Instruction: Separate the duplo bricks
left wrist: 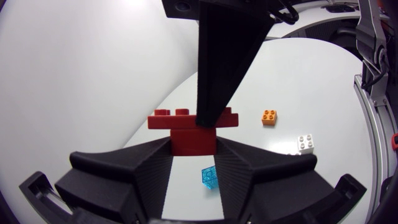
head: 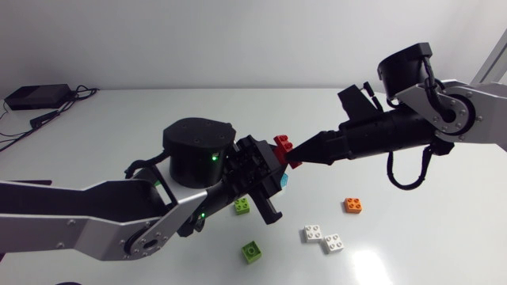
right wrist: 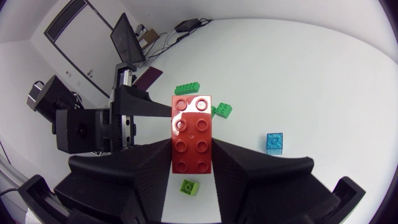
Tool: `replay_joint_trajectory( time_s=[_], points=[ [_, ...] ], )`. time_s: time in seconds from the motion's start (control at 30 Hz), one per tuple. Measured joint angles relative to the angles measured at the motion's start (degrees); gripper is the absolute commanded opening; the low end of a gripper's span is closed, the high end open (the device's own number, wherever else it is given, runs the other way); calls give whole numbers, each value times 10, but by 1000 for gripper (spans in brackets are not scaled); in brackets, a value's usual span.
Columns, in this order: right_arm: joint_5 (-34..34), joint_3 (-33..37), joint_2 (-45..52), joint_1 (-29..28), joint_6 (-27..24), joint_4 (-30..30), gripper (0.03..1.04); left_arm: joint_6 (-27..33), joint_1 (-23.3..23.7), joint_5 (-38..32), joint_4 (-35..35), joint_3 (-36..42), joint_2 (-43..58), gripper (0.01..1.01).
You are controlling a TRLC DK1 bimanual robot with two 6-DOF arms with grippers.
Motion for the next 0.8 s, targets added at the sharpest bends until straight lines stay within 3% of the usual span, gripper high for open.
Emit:
replay_joint_trajectory(
  time_s=[0.2,0.47,0.8],
  points=[
    [-1,0,0,0,-5,-5,249,7,0,-1,0,-2,-2,361],
    [-1,30,4,0,-35,-67,249,28,-4,0,0,-10,-12,361],
    [22,-14,-26,-1,-41,-17,244,25,7,-1,-26,-10,-14,361]
  ],
)
